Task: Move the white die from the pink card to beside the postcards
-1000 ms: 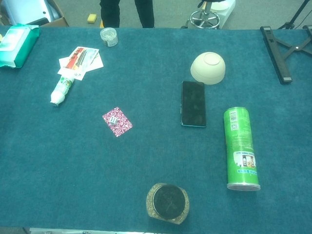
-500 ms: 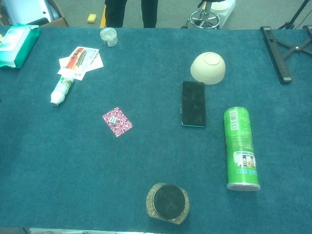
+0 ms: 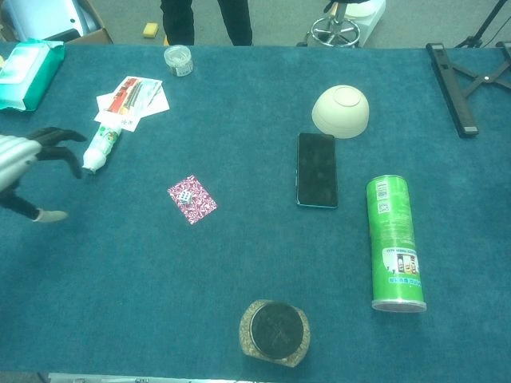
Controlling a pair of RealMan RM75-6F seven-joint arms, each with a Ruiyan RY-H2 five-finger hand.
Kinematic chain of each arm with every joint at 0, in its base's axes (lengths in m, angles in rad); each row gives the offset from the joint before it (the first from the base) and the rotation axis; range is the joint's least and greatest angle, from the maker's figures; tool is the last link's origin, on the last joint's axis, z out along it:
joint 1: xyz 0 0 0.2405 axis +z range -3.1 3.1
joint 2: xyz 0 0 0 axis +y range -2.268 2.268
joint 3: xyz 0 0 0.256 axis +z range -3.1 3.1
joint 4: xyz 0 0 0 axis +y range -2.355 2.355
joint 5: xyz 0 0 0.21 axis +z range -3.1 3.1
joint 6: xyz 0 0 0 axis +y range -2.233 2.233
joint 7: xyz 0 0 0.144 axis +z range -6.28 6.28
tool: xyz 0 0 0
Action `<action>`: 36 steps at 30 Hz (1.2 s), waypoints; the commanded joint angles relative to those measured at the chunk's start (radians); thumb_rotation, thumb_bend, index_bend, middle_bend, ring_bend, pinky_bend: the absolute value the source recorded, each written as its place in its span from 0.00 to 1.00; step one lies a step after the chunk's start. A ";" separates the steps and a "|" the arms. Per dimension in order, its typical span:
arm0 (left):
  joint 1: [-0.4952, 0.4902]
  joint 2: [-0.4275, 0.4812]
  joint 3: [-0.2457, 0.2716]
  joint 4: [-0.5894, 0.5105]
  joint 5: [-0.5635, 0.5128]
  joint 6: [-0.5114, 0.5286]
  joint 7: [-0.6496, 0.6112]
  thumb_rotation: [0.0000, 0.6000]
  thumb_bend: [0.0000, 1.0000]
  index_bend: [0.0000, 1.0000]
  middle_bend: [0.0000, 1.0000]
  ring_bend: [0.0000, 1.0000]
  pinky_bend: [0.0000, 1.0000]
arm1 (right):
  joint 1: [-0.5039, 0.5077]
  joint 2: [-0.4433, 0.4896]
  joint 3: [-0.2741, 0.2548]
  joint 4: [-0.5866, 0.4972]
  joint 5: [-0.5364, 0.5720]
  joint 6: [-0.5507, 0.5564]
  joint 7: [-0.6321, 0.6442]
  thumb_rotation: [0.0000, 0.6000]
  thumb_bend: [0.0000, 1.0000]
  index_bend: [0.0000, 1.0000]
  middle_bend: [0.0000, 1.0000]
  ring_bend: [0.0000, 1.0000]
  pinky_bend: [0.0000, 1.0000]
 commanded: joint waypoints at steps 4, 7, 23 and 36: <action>-0.054 -0.030 -0.024 -0.010 -0.030 -0.064 -0.019 1.00 0.11 0.41 0.10 0.06 0.22 | 0.022 0.022 0.012 -0.036 0.025 -0.024 -0.034 1.00 0.00 0.55 0.41 0.43 0.57; -0.091 -0.028 -0.030 -0.029 -0.056 -0.127 -0.036 1.00 0.12 0.41 0.09 0.06 0.21 | 0.020 0.030 0.012 -0.043 0.032 -0.020 -0.037 1.00 0.00 0.55 0.41 0.43 0.57; -0.246 -0.107 -0.058 0.035 -0.143 -0.335 -0.100 1.00 0.14 0.43 0.07 0.05 0.20 | 0.002 0.050 0.004 -0.053 0.030 0.024 -0.019 1.00 0.00 0.55 0.41 0.43 0.57; -0.314 -0.158 -0.064 0.081 -0.159 -0.378 -0.129 1.00 0.17 0.44 0.07 0.05 0.20 | -0.012 0.060 -0.001 -0.046 0.035 0.044 0.000 1.00 0.00 0.55 0.41 0.43 0.57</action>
